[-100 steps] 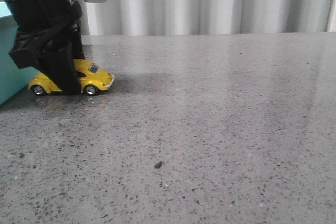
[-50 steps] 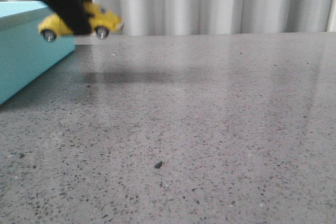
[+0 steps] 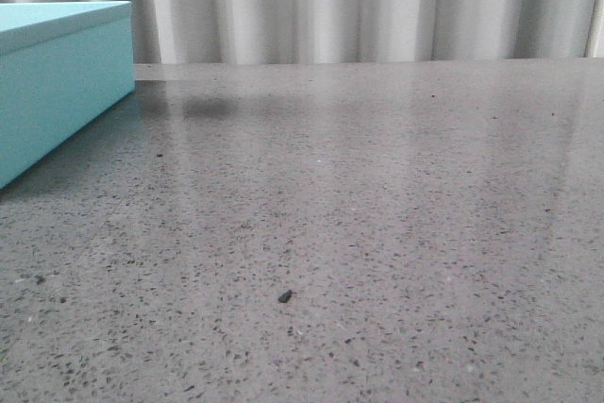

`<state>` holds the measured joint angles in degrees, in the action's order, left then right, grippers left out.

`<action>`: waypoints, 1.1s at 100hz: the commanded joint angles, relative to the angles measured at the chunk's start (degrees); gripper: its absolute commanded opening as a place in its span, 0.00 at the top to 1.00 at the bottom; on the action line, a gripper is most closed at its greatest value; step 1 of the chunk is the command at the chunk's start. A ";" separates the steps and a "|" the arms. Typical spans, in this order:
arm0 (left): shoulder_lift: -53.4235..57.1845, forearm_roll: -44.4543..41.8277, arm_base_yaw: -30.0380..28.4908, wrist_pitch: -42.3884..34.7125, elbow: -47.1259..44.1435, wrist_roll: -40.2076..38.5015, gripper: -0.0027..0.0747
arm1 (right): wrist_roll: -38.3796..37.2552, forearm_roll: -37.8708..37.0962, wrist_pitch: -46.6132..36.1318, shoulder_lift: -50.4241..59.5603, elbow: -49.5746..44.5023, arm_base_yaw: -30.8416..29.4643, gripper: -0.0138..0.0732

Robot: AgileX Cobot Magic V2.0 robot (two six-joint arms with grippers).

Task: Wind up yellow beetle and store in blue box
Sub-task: 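Lift the beetle with the left gripper and carry it over the box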

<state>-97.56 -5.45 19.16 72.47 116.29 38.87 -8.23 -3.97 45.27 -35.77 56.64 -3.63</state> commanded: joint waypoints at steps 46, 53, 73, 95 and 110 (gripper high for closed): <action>2.97 7.36 -18.03 0.18 -10.31 -11.34 0.70 | 0.29 -0.25 -5.46 -0.10 1.22 0.10 0.89; 2.74 7.89 -18.76 0.18 -13.47 -11.34 0.70 | 0.29 -0.25 -5.92 -0.10 1.22 0.10 0.89; 0.12 9.72 -18.93 0.04 -20.08 -11.34 0.70 | 0.29 -0.25 -6.41 -0.10 1.22 0.10 0.89; -3.67 10.68 -18.93 -0.06 -20.80 -11.34 0.70 | 0.29 -0.25 -6.41 -0.10 1.22 0.10 0.89; -5.61 11.78 -18.93 0.05 -20.80 -11.34 0.70 | 0.29 -0.25 -6.41 -0.10 1.22 0.10 0.89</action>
<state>-105.03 4.78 0.33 71.32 94.05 28.39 -8.23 -3.97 43.48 -35.77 56.64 -3.63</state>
